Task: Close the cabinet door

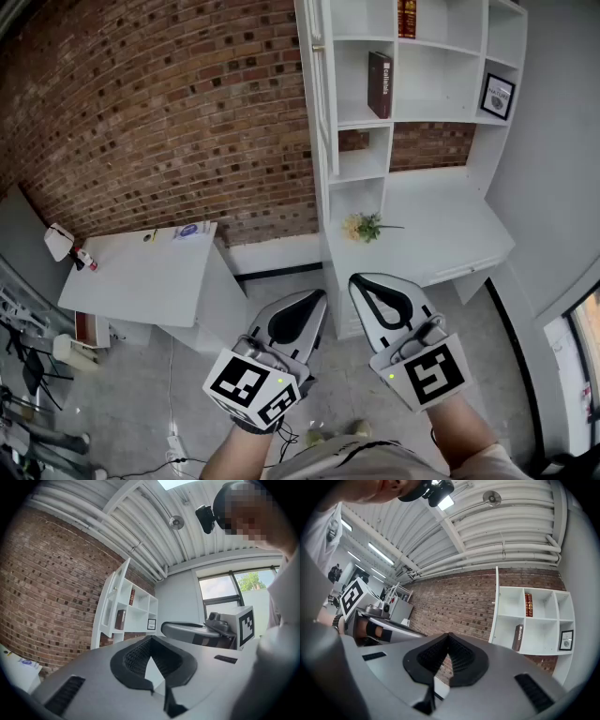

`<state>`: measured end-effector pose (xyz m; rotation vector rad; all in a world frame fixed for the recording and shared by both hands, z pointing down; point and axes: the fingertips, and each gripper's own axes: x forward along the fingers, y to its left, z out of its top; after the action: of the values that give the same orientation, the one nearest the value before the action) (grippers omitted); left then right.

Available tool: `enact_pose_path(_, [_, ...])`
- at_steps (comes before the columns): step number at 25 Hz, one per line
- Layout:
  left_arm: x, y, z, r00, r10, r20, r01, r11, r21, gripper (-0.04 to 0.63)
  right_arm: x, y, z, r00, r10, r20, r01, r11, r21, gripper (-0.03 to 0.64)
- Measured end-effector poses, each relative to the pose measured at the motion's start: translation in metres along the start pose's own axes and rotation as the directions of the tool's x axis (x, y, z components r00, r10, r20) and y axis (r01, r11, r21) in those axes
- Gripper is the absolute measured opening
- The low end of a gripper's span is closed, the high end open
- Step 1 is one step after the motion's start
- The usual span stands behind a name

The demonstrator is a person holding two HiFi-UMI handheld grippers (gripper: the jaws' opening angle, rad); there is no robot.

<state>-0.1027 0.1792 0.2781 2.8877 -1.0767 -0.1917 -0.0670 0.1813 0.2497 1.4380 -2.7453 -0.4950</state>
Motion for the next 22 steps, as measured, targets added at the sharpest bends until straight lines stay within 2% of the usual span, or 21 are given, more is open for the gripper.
enact_pose_path(9, [0.007, -0.008, -0.001, 1.0, 0.004, 0.0, -0.004, 1.0, -0.003, 0.011, -0.011, -0.008, -0.006, 1.0, 0.001, -0.01, 0.0, 1.0, 0.019, 0.017])
enact_pose_path(14, [0.01, -0.012, 0.008, 1.0, 0.025, -0.004, -0.025, 1.0, 0.0, 0.011, -0.022, -0.02, -0.001, 1.0, 0.006, -0.019, -0.004, 0.998, 0.069, 0.018])
enact_pose_path(17, [0.019, -0.006, 0.018, 0.999, 0.051, 0.011, -0.051, 0.999, 0.019, 0.011, -0.027, -0.038, 0.003, 1.0, 0.025, 0.002, -0.025, 0.999, 0.034, 0.02])
enact_pose_path(22, [0.023, -0.012, -0.006, 0.997, 0.078, -0.011, -0.078, 0.997, 0.025, 0.011, -0.04, -0.04, -0.021, 0.999, 0.036, -0.001, -0.036, 0.998, 0.042, 0.02])
